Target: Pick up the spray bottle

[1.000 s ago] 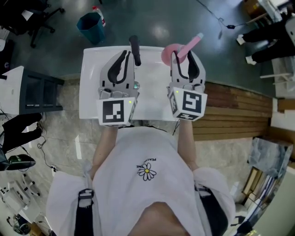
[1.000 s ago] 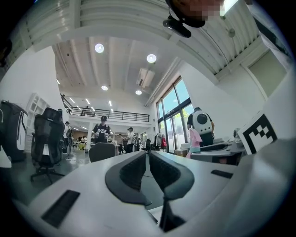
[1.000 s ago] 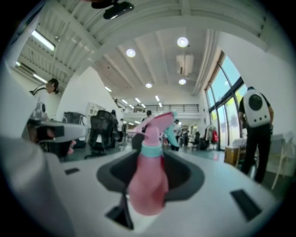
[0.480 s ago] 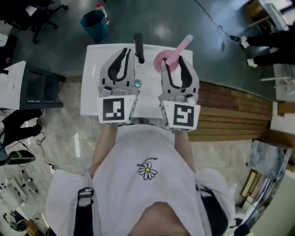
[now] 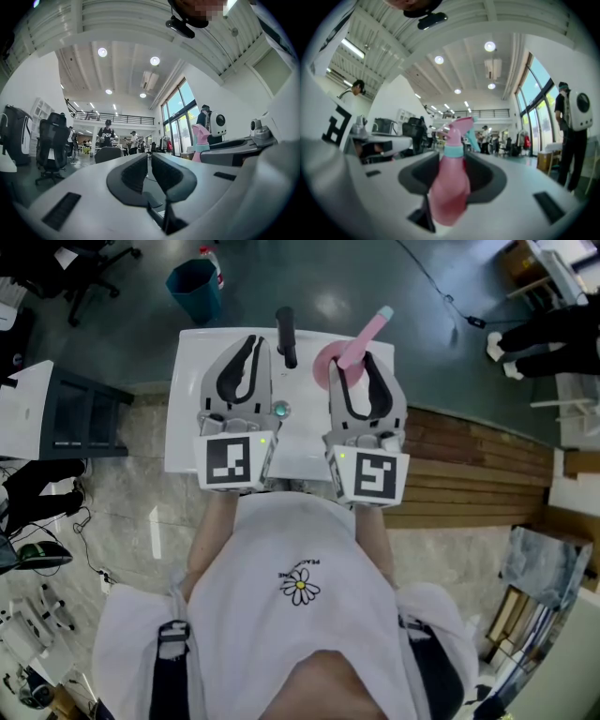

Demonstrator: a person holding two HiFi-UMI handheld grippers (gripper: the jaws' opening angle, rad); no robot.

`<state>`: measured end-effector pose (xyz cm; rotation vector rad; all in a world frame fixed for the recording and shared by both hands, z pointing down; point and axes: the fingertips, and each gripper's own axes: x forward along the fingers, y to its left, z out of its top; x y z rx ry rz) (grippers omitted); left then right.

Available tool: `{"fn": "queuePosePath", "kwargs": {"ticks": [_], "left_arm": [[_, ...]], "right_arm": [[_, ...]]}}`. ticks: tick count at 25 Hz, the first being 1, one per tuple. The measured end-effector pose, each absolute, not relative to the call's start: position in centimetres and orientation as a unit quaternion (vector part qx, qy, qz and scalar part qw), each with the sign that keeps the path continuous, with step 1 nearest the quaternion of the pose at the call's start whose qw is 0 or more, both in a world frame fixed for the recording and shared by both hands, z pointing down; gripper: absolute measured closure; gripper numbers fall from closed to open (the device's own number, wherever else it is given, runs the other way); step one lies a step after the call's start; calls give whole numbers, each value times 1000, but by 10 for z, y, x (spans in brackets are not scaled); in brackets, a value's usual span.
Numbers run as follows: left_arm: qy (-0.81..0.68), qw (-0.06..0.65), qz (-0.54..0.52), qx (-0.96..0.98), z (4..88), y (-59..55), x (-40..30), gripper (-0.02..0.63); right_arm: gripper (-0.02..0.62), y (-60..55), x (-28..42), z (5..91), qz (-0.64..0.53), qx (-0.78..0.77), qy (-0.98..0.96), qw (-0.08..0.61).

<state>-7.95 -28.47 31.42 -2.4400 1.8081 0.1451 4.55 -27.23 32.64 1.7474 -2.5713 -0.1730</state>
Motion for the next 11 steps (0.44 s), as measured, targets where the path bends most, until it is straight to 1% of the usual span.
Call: {"fn": "queuePosePath", "kwargs": {"ticks": [11], "left_arm": [[593,51,49,-802,314,-283,-79,565]], "right_arm": [[403,-271,48,326,-48,563,-825,8]]}}
